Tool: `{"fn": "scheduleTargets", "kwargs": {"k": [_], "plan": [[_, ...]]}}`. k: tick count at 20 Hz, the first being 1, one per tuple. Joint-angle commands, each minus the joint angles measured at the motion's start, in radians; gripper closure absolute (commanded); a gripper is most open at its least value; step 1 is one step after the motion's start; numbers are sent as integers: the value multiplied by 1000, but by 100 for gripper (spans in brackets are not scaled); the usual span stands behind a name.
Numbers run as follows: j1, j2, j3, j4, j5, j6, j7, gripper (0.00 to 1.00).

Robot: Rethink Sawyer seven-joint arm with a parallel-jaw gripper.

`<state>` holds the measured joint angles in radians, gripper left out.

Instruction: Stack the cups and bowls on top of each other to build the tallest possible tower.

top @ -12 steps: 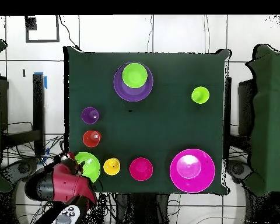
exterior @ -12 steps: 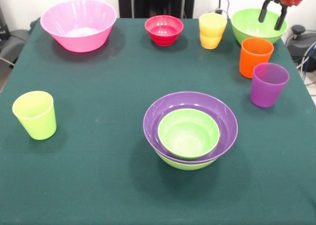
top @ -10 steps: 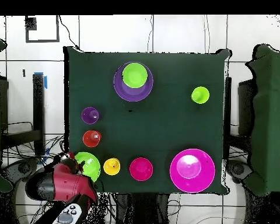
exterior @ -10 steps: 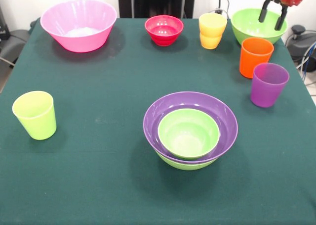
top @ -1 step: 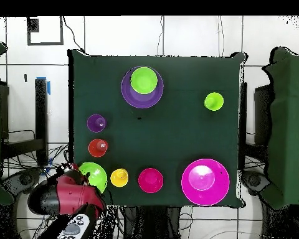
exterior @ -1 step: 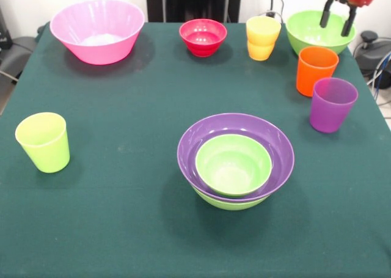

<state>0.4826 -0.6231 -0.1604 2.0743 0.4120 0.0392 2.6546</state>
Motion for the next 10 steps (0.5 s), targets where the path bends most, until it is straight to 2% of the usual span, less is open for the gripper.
{"fn": "scheduleTargets", "kwargs": {"k": [1,10], "plan": [[95,26,91,-47,22,53,126,0],[222,77,63,-105,136,65,203,0]]}}
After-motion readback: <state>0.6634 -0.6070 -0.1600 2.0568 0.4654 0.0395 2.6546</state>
